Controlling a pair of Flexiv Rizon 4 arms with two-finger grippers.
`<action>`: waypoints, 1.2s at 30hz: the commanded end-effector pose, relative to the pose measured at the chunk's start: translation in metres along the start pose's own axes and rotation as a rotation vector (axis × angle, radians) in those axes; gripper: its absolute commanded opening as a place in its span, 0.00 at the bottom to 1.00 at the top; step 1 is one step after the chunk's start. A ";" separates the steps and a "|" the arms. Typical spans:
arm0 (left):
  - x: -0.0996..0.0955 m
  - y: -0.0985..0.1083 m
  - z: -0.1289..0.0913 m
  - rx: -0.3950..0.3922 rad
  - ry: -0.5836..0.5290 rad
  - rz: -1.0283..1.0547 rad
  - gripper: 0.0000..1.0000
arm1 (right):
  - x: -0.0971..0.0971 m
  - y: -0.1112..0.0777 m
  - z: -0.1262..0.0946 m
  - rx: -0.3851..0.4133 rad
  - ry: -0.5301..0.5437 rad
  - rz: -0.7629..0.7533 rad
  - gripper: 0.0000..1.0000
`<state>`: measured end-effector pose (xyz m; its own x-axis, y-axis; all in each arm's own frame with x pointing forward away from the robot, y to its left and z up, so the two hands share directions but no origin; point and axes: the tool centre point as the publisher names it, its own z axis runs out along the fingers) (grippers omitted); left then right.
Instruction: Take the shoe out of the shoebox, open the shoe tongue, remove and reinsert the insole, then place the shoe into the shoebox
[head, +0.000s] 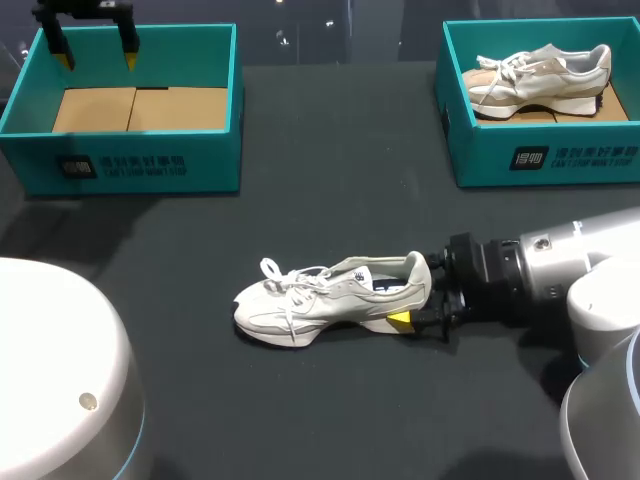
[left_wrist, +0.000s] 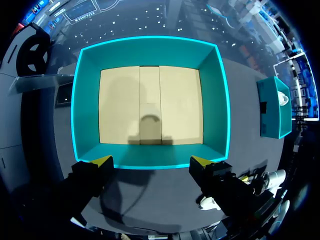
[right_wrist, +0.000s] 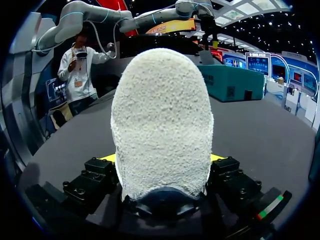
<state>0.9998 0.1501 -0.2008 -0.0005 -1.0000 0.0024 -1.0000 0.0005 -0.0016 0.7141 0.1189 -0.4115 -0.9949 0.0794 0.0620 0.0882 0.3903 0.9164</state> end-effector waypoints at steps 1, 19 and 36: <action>0.000 0.000 0.000 -0.001 -0.001 0.000 1.00 | 0.000 -0.001 -0.001 0.002 -0.002 0.000 0.00; 0.103 0.097 -0.012 -0.050 0.091 -0.014 1.00 | 0.000 -0.001 -0.001 0.002 -0.002 0.000 0.00; 0.218 0.189 0.001 -0.069 0.046 0.046 1.00 | 0.000 -0.001 -0.001 0.002 -0.002 0.000 0.00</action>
<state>0.8186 -0.0509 -0.1958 -0.0441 -0.9963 0.0744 -0.9952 0.0503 0.0843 0.7144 0.1189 -0.4115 -0.9949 0.0789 0.0622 0.0882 0.3903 0.9164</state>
